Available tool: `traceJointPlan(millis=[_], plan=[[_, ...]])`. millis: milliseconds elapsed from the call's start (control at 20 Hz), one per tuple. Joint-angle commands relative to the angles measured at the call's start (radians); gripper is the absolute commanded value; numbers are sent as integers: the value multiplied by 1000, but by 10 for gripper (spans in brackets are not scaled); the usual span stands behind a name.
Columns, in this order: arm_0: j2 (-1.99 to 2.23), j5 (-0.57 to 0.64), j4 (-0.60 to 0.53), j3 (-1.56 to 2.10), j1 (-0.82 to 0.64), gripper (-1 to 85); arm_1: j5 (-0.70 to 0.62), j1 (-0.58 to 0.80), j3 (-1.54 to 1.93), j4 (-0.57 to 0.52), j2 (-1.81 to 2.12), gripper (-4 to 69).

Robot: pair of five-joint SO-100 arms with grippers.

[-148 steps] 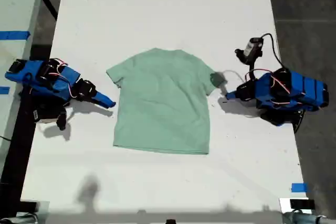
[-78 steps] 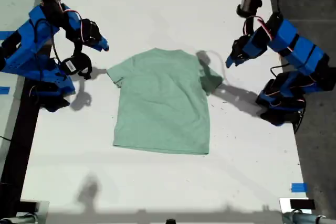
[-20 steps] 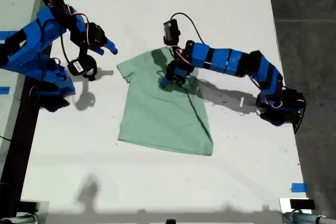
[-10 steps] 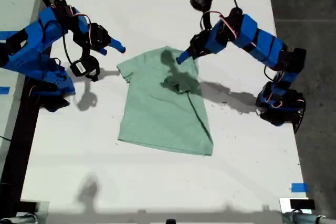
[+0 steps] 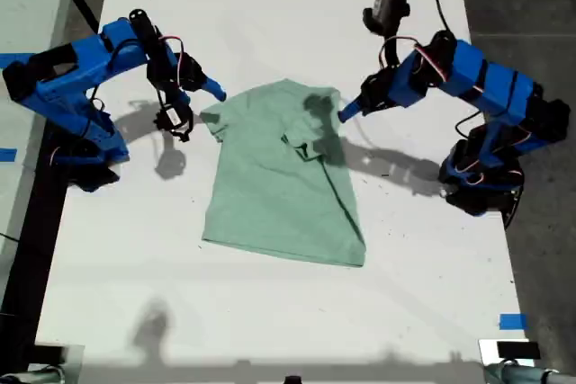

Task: Fold tshirt

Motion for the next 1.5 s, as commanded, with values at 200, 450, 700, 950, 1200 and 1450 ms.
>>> traceJointPlan(millis=[200, 450, 700, 950, 1200, 1450], plan=[[-368, 18, -167, -38, -40, 319, 17, -6, 121, -34, 212, 200], [-555, 15, -204, -92, -48, 195, 26, -5, 216, -38, 316, 187], [-497, 9, -192, -92, -81, 1, 35, 9, 311, -54, 390, 184], [-354, 14, -153, -75, -103, 1, 49, 9, 364, -81, 423, 188], [17, -6, -97, 25, -170, 1, 55, 8, 379, -77, 445, 187], [-92, -31, -23, -210, -11, 1, 60, 5, 403, -97, 445, 184]])
